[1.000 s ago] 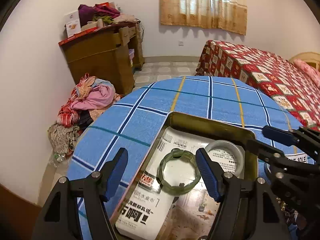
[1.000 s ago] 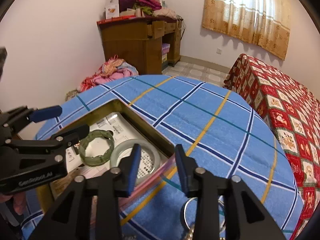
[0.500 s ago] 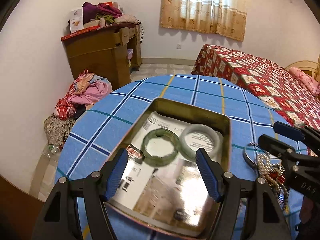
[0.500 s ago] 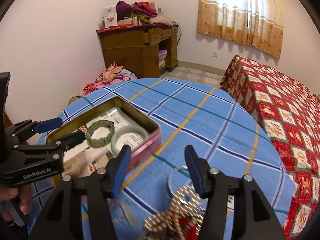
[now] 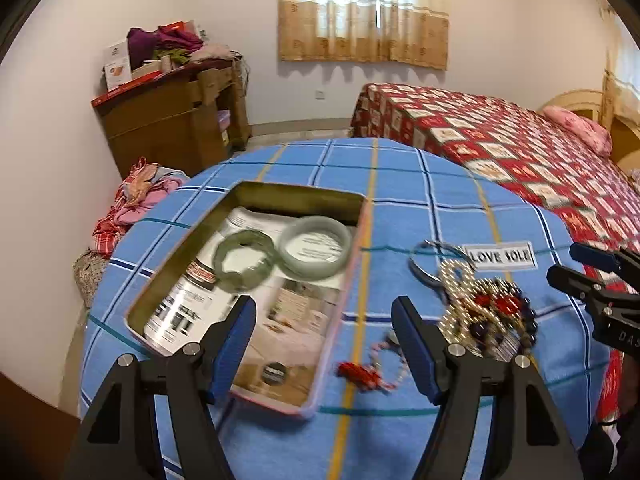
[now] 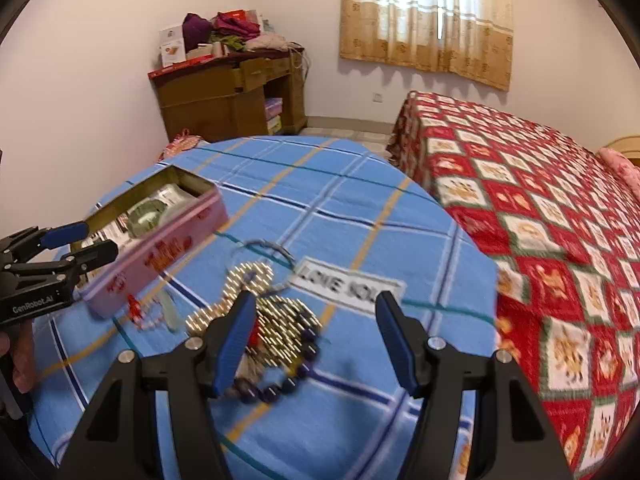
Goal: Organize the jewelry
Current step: 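Move both open tools back over the remaining jewelry pile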
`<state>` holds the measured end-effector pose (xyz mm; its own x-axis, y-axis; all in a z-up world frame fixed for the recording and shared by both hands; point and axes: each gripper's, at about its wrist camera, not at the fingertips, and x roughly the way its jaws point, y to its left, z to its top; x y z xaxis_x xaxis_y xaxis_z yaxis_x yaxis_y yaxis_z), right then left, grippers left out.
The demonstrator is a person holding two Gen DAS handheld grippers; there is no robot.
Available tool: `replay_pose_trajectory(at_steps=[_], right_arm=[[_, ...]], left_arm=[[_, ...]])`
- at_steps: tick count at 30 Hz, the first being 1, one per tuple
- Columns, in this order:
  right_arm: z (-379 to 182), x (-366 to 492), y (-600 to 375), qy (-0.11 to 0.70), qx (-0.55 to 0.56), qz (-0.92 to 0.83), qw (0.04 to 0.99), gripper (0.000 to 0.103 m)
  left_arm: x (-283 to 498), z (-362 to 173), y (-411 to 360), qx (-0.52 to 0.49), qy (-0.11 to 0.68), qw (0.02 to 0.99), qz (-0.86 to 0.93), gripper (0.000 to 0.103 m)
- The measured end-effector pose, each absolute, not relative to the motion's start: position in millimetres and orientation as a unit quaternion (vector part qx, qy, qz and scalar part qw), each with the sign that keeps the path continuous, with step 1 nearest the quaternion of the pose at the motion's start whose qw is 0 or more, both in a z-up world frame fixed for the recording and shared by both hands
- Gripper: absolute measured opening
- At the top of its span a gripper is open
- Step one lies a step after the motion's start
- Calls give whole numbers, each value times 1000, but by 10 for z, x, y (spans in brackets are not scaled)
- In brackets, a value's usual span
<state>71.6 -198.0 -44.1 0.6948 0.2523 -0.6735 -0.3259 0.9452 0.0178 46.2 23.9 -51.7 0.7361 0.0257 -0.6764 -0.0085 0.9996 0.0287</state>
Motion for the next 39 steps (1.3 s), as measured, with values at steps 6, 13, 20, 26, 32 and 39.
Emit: replay_pose_trajectory(at_steps=[6,13,20,26,32,39], right_arm=[[-573,623,-2148,366,-46,142,918,65],[-709,587,-2184,377,-47,138,915,65],[-769,659,-2061,382,-66,139,911,63],[-802,716,-1984,395,-67,145,905,47],[-747,614,-1978,391,-59,156,905,47],[-685,687,-1801,384,-52,178,904,47]], left_arm=[[403,-628,7,36,369,929,-7,70],[392,-664,-101,44,364,930,-16,70],[390,-690,-127,38,365,930,-27,70],[344,-587,-134,29,349,936,-35,70],[372,-628,-236,37,357,932,-50,66],[483,-712,-247,34,372,926,-46,52]])
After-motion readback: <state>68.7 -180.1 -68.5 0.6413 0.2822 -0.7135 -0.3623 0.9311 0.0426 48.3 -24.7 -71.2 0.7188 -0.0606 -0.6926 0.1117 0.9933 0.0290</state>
